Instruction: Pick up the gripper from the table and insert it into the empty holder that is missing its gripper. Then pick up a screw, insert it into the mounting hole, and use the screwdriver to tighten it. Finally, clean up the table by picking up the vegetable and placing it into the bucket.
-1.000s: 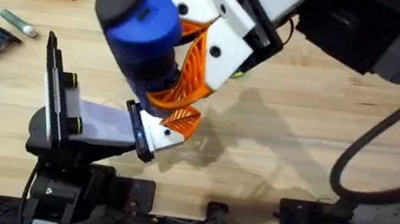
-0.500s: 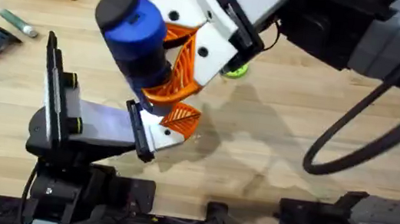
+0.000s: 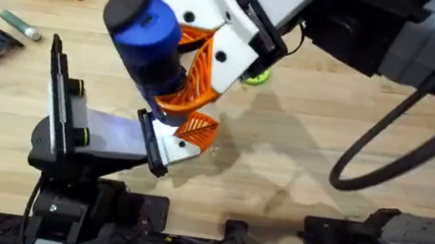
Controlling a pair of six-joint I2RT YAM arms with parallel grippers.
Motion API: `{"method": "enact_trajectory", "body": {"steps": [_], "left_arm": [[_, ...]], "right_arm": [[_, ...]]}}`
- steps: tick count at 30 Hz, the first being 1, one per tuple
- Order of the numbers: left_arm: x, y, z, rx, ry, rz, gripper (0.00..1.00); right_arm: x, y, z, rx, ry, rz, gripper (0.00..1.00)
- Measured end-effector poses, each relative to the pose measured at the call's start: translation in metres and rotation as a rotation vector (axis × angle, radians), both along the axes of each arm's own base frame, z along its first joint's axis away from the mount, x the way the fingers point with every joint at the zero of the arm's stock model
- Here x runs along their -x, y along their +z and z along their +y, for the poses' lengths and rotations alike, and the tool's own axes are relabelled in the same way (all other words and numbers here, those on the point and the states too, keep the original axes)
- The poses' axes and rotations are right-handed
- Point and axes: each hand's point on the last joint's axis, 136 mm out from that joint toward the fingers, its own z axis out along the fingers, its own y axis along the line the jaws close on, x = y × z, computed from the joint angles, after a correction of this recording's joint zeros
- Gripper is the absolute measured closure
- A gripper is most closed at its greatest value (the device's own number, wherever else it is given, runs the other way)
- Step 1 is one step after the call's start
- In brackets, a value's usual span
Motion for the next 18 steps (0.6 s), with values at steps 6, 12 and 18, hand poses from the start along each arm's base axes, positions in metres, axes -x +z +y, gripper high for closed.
{"method": "enact_trajectory", "body": {"steps": [6,12,18], "left_arm": [[0.0000,0.0000,0.0000,0.000,0.000,0.000,0.985],[0.0000,0.0000,0.0000,0.000,0.000,0.000,0.985],[0.0000,0.0000,0.0000,0.000,0.000,0.000,0.985]], "right_arm": [[-0.0006,-0.0002,0.0005,0.010,-0.005,0.010,0.993],[-0.0021,-0.0012,0.0037,0.023,-0.024,0.017,0.993],[-0.0022,-0.0015,0.0046,0.024,-0.028,0.017,0.993]]}}
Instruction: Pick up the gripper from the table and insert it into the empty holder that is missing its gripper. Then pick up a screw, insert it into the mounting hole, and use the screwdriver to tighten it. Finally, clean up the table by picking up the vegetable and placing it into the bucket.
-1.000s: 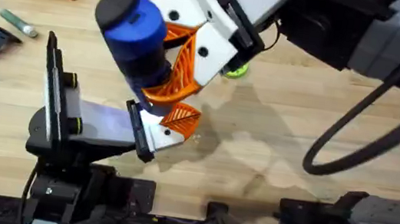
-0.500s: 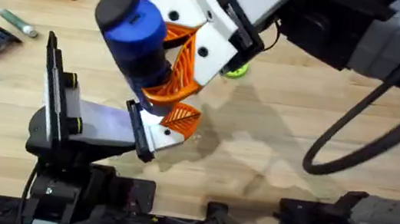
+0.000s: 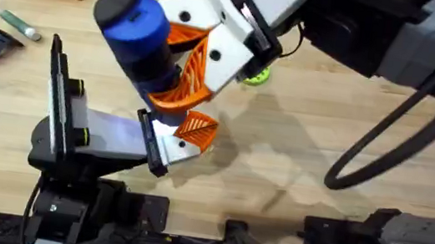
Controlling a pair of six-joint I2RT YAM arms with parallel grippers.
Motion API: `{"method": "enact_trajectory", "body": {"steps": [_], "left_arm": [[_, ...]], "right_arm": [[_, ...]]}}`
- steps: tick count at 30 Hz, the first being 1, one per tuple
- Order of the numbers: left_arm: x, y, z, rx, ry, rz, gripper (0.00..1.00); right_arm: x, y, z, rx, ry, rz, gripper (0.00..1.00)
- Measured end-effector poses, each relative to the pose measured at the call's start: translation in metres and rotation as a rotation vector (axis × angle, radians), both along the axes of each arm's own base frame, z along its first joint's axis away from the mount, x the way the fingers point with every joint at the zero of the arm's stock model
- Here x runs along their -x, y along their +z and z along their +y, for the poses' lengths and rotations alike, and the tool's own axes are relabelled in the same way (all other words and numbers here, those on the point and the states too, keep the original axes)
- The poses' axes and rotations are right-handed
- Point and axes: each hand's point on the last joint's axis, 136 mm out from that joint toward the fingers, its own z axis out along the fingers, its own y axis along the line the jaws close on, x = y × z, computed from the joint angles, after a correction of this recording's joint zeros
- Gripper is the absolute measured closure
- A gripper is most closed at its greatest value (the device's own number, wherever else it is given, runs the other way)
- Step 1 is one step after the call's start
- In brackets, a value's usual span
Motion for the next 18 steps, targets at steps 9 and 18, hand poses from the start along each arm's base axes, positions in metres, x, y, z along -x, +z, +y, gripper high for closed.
{"method": "enact_trajectory", "body": {"steps": [9,18], "left_arm": [[0.0000,0.0000,0.0000,0.000,0.000,0.000,0.985],[0.0000,0.0000,0.0000,0.000,0.000,0.000,0.985]], "right_arm": [[-0.0044,-0.0095,0.0038,0.019,0.005,0.023,0.993],[-0.0043,-0.0095,0.0039,0.019,0.005,0.023,0.993]]}}
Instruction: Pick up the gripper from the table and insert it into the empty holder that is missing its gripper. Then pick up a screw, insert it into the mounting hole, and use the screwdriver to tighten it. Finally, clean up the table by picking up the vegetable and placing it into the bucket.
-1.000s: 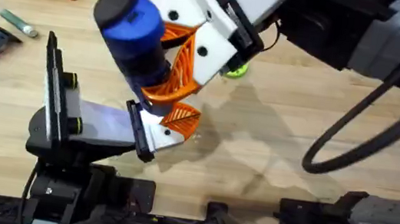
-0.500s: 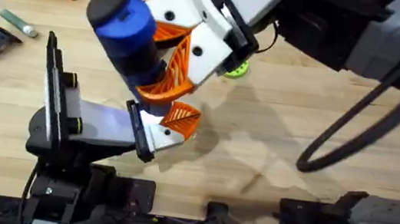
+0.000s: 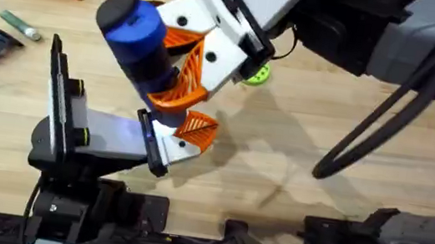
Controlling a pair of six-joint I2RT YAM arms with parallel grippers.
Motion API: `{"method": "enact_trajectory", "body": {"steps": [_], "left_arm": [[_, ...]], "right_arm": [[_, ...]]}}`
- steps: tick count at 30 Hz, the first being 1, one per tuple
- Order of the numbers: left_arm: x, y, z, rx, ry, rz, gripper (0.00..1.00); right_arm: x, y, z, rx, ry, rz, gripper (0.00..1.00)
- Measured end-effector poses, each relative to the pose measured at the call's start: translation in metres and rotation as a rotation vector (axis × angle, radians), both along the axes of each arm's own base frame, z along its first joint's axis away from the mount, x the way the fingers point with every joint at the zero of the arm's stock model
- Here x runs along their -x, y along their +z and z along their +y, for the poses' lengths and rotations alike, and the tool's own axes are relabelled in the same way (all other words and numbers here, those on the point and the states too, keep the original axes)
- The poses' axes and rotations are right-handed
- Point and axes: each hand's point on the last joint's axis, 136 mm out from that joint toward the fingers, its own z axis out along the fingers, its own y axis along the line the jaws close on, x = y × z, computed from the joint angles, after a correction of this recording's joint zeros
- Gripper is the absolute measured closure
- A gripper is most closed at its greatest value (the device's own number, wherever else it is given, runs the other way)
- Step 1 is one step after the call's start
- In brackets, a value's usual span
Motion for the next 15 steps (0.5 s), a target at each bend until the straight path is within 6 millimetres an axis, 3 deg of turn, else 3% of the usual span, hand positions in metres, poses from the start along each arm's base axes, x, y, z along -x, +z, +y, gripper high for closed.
{"method": "enact_trajectory", "body": {"steps": [15], "left_arm": [[-0.0001,0.0000,0.0000,0.000,0.000,0.000,0.985]], "right_arm": [[-0.0048,-0.0092,0.0041,0.010,0.003,0.013,0.993]]}}
